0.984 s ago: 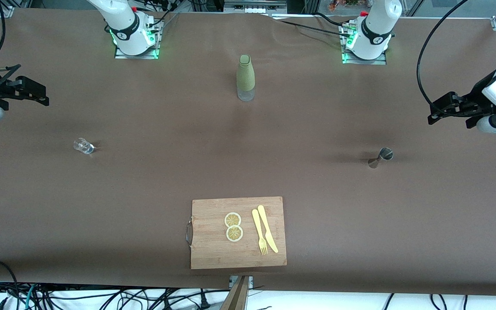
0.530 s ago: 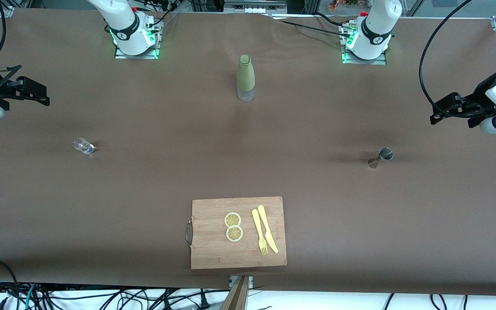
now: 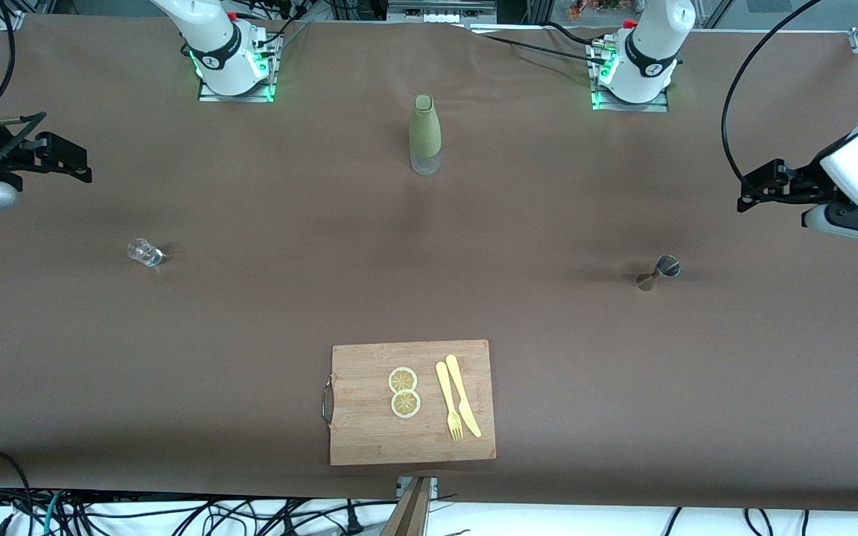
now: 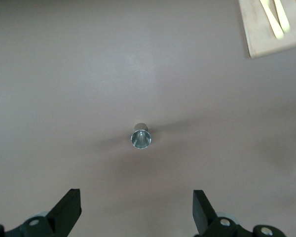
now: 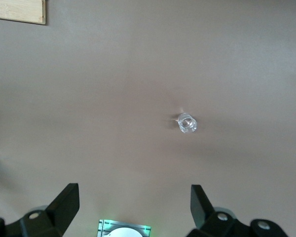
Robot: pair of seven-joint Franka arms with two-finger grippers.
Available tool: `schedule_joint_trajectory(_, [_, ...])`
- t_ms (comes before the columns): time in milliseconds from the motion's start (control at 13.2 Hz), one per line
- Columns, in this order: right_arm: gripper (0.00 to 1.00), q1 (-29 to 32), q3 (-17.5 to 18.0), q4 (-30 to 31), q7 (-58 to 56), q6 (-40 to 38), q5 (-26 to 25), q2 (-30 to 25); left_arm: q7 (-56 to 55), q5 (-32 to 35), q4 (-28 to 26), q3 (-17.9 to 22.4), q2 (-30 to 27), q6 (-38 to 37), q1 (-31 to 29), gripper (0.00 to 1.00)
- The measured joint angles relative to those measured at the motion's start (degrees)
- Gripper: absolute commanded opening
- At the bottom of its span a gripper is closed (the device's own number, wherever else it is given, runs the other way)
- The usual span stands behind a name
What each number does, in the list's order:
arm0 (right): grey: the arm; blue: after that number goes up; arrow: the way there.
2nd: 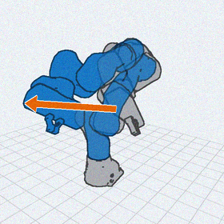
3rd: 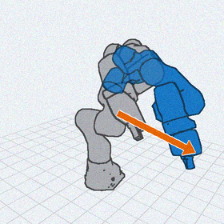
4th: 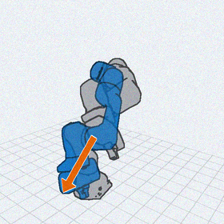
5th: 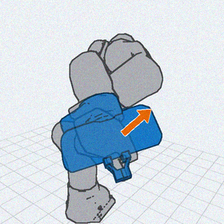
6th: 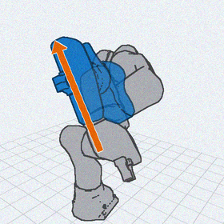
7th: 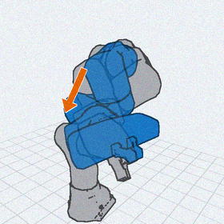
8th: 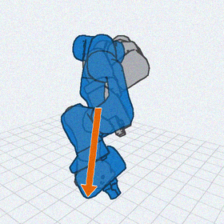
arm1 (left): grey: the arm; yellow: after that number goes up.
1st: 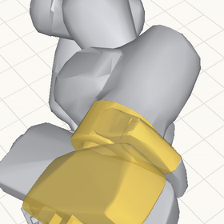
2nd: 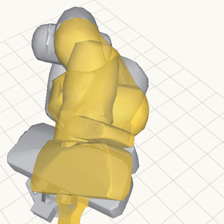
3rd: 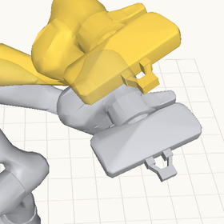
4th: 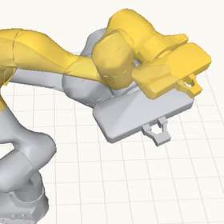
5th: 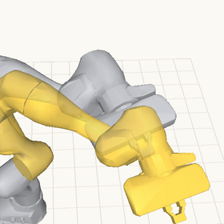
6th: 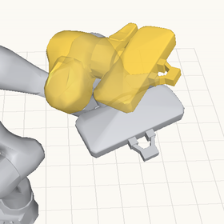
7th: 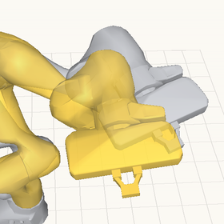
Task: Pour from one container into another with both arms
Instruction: 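Grasp the steel jigger with the left gripper while the right gripper reaches the beaker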
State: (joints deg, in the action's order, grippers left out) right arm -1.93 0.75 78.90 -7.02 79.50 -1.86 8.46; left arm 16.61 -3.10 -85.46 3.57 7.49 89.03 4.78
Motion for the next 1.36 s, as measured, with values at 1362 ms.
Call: schedule_joint_trajectory(1362, [1.00, -1.7, 0.6, 5.2, -0.4, 1.8, 0.0, -0.4, 87.7, -33.8, -16.7, 16.6, 12.2, -0.2, -9.4, 0.99])
